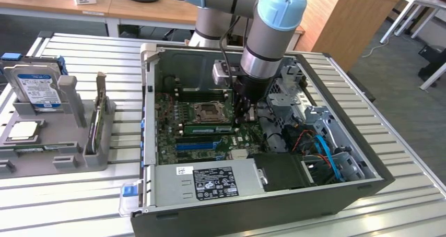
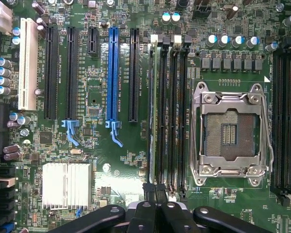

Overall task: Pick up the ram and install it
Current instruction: 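Press down the ram until it locks into place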

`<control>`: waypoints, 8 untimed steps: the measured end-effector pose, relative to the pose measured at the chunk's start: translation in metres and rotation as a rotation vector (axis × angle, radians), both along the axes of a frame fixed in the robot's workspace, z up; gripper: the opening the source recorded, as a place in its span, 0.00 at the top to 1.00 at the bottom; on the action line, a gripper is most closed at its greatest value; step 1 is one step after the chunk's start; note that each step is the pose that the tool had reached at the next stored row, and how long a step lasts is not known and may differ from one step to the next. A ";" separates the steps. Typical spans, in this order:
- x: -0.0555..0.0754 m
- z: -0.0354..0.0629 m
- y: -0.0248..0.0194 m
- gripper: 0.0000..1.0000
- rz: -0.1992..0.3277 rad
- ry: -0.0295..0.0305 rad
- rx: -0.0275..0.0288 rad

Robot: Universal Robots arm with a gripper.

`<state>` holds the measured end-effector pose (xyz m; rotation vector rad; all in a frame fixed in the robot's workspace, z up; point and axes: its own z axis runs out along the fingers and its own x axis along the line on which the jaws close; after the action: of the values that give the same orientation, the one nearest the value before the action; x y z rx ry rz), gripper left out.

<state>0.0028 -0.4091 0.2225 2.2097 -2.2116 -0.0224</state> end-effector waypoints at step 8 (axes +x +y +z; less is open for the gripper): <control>0.000 0.0050 0.0001 0.89 0.000 -0.0001 0.0006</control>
<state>0.0027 -0.4090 0.2274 2.2099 -2.2121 -0.0230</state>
